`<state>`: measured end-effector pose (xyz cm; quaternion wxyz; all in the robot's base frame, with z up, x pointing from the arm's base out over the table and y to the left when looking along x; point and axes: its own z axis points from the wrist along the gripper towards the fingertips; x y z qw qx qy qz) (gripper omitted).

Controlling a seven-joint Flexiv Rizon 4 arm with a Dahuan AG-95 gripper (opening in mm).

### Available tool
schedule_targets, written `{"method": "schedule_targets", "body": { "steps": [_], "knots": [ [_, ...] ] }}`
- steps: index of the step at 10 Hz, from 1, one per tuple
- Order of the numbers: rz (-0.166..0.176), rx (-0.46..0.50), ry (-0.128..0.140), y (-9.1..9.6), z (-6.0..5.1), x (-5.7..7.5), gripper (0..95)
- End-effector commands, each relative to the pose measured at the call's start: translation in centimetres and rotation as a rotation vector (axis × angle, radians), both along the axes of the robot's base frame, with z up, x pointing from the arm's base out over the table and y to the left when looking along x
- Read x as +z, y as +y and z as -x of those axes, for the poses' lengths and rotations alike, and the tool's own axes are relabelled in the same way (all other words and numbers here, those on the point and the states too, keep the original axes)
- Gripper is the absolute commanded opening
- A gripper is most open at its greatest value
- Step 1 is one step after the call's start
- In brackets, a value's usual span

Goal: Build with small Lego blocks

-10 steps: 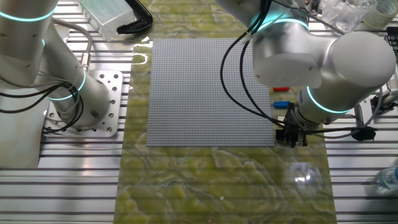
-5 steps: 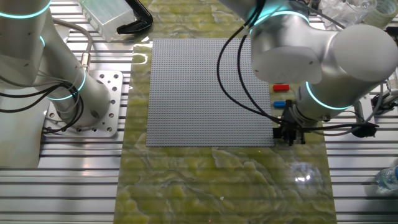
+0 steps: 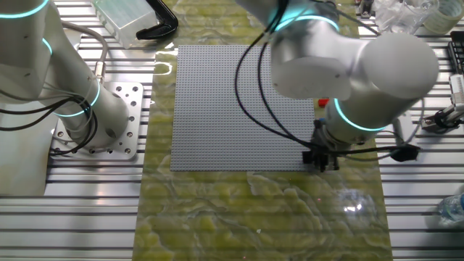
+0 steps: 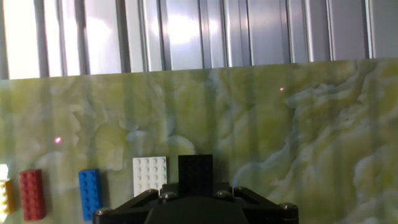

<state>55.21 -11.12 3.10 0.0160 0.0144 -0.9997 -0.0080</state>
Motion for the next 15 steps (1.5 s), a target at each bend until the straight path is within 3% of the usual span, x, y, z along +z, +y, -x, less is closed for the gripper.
{"method": "schedule_targets", "body": {
  "steps": [1, 15],
  "knots": [
    [0.001, 0.002, -0.007, 0.0, 0.2, -0.2, 0.0],
    [0.002, -0.004, -0.013, -0.1, 0.4, -1.6, 0.0]
  ]
}}
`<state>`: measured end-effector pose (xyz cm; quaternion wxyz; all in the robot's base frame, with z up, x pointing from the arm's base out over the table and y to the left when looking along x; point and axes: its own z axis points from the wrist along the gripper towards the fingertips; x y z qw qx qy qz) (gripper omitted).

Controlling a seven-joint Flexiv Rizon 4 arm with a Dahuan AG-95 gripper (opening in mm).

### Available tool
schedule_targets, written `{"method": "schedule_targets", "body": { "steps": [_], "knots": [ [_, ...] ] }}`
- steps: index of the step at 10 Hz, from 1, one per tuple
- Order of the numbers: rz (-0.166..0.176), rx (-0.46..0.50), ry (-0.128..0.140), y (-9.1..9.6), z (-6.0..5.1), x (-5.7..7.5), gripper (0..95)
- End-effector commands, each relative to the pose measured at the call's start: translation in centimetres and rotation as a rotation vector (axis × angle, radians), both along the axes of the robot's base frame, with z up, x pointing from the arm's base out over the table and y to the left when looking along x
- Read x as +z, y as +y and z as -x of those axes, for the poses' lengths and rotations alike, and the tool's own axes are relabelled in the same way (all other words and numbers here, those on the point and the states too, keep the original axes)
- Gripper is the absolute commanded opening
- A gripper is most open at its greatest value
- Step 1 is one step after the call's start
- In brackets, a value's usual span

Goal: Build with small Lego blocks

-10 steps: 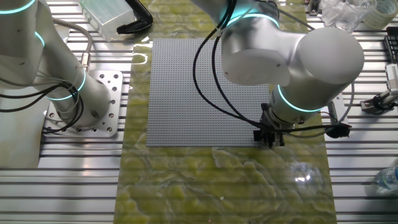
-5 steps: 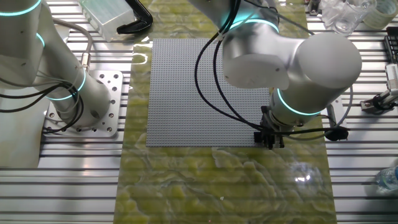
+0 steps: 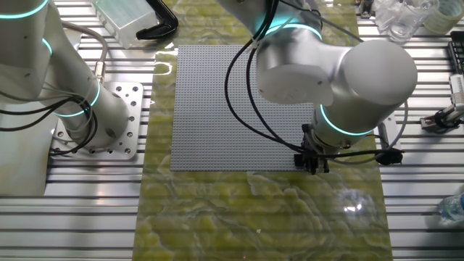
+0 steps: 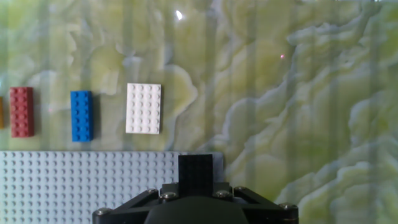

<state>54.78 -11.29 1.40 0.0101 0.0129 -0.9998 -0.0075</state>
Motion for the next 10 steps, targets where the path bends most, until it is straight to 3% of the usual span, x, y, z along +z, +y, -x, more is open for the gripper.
{"method": "schedule_targets", "body": {
  "steps": [1, 10],
  "knots": [
    [0.001, -0.002, -0.001, 0.14, -0.04, -0.01, 0.0],
    [0.005, -0.003, 0.001, 0.34, 0.06, -0.44, 0.0]
  ]
}}
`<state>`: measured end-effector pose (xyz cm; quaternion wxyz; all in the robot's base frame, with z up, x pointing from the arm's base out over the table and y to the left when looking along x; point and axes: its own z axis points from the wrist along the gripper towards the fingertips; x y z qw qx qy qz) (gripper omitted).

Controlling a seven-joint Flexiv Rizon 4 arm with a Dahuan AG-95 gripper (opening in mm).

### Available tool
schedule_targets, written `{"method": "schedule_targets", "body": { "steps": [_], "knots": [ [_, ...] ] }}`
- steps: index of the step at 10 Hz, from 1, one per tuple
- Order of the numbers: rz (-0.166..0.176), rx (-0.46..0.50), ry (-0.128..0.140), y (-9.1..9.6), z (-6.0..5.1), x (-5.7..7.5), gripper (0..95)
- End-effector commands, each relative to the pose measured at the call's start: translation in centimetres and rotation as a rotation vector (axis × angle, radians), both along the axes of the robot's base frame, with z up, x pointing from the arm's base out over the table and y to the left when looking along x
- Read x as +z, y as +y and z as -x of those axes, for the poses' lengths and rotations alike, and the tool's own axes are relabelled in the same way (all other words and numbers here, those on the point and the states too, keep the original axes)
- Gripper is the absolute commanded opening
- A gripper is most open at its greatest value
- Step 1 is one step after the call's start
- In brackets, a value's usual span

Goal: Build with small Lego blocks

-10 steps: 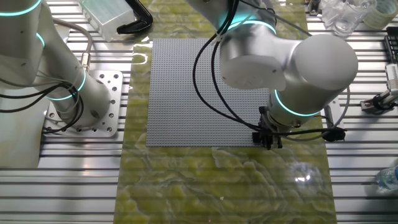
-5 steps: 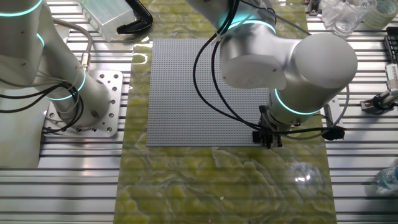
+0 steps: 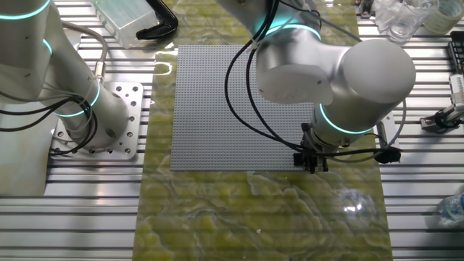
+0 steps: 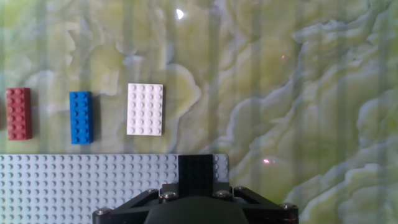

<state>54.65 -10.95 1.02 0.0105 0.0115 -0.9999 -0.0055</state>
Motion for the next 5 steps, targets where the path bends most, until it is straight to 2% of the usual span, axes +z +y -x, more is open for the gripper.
{"method": "schedule_targets", "body": {
  "steps": [1, 5],
  "knots": [
    [0.001, 0.000, -0.001, 0.00, -0.08, -0.14, 0.0],
    [0.003, -0.001, 0.000, -0.01, -0.17, -0.16, 0.0]
  ]
}}
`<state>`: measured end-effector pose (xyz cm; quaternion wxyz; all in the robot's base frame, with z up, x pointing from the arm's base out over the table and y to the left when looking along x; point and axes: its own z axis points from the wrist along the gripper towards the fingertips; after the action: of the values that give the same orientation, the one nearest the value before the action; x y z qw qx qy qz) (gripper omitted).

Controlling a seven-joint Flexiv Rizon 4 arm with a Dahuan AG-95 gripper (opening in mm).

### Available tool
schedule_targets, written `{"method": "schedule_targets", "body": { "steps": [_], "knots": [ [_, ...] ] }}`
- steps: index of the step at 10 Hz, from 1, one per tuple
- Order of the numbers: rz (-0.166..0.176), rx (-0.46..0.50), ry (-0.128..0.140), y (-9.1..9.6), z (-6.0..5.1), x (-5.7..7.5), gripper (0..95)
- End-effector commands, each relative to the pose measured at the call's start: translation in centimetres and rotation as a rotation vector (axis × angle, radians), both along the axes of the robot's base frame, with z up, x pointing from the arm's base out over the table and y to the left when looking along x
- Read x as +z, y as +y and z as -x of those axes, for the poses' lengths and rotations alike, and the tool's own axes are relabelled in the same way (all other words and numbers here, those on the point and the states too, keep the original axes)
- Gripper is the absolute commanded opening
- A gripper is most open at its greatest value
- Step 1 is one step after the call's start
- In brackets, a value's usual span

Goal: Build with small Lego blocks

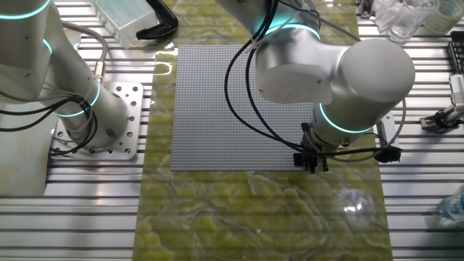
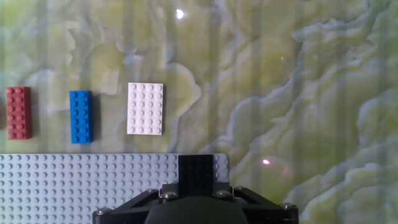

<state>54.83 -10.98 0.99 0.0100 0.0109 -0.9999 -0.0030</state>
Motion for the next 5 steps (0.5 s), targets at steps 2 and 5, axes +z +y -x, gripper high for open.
{"method": "schedule_targets", "body": {
  "steps": [2, 5],
  "knots": [
    [-0.001, -0.001, 0.002, 0.02, 0.00, -0.14, 0.0],
    [-0.002, -0.004, 0.003, 0.01, 0.00, -0.19, 0.0]
  ]
}}
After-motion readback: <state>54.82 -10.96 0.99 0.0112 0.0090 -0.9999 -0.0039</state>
